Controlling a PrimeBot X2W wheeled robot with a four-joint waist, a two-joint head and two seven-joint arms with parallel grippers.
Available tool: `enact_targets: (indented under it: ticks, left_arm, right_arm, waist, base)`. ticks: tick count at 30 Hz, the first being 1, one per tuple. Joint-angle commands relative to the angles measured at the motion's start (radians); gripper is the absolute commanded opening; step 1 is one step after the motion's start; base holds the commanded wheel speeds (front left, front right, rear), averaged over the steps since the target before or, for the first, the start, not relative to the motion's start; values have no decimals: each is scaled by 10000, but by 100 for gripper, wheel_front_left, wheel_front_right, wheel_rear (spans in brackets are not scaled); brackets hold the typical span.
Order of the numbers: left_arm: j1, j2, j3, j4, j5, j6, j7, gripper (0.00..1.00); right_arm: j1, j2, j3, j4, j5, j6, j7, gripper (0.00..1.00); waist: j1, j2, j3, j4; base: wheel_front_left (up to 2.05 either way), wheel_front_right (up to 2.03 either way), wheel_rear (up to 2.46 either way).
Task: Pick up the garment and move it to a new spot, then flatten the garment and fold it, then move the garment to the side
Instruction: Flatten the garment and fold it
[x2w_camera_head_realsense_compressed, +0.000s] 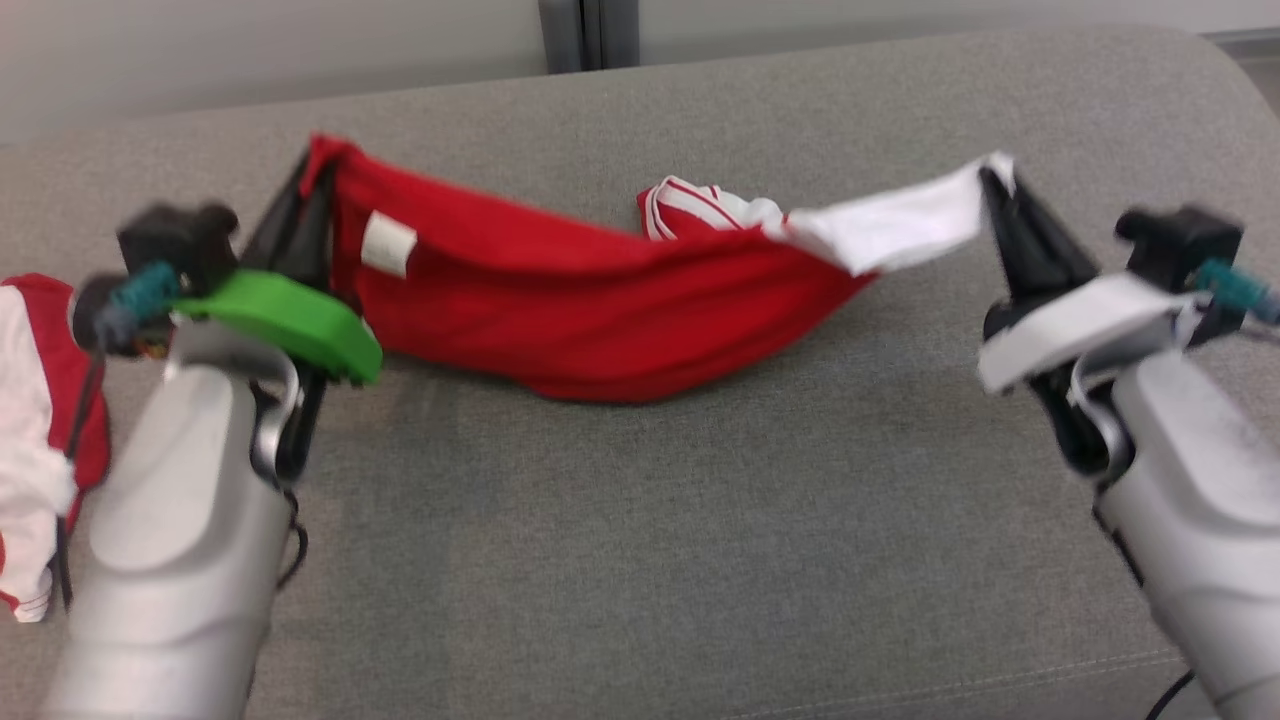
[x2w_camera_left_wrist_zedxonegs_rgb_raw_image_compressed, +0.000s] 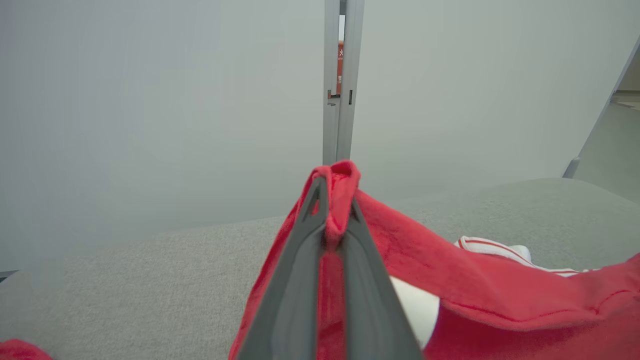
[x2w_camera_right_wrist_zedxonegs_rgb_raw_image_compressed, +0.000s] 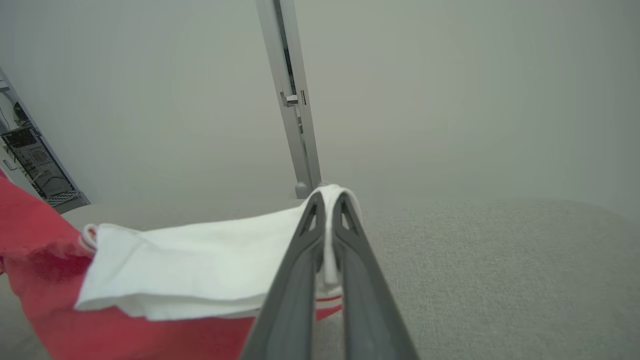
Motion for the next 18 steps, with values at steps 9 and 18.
enact_targets:
  ticks: [9,18]
  left_arm:
    - [-5389,297,-412,994,-572,-20,935,0]
    - [-9900,57,-493,3047,-620,-5,1026,0]
  right_arm:
    - [-5314,-1072,441,1016,1652,-6,575,0]
    - [-9893,-1590,1172,2516,1787,-6,887,0]
  waist:
    - [0,0,2526,-566]
    - [0,0,3103,-799]
  base:
    - [0,0,0]
    - [0,0,0]
